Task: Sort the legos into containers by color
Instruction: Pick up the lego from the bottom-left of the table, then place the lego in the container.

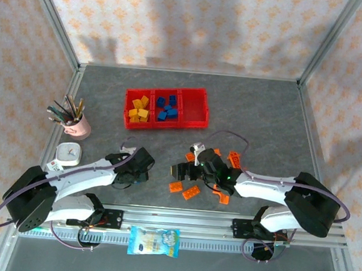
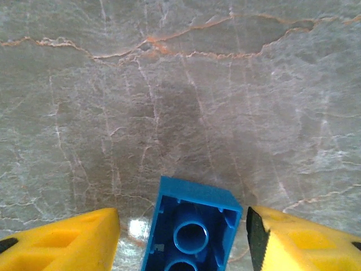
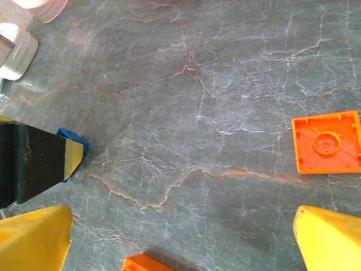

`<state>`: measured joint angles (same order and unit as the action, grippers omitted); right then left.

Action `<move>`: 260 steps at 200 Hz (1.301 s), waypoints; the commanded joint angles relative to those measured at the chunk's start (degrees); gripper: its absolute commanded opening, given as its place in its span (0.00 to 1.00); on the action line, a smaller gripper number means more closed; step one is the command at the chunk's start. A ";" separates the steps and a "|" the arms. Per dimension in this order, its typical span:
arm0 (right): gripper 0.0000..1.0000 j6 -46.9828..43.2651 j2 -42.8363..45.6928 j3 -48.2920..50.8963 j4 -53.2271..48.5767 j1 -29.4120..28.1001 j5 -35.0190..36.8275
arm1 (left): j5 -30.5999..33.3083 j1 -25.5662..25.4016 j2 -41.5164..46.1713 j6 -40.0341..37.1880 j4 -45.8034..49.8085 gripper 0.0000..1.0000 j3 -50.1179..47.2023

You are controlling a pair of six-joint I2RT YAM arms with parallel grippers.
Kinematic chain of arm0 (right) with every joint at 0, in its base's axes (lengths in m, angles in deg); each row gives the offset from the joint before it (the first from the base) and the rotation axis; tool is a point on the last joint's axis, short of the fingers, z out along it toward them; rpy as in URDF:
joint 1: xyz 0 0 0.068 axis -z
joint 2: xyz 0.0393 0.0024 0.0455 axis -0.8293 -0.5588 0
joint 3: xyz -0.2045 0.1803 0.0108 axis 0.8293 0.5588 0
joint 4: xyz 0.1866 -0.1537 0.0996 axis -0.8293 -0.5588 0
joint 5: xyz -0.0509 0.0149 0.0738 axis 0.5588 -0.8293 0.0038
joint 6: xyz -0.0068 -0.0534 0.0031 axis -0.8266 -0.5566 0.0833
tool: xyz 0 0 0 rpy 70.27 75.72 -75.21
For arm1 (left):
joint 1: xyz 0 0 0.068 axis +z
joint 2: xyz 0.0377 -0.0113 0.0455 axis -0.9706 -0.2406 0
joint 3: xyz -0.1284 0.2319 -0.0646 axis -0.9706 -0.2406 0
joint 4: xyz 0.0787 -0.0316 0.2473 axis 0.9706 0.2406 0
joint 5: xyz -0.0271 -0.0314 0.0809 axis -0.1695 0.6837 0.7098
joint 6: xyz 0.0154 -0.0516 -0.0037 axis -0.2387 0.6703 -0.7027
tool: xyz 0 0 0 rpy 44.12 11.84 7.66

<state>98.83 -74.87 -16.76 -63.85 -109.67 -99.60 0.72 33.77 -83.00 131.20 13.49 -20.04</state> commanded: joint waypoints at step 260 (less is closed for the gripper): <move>1.00 -6.23 6.21 -1.20 9.23 15.68 5.27 | 9.68 10.82 -20.45 -20.03 -10.99 0.29 36.47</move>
<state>95.66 -69.26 -20.23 -59.76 -96.23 -96.58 10.09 42.06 -97.86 116.01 7.74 9.62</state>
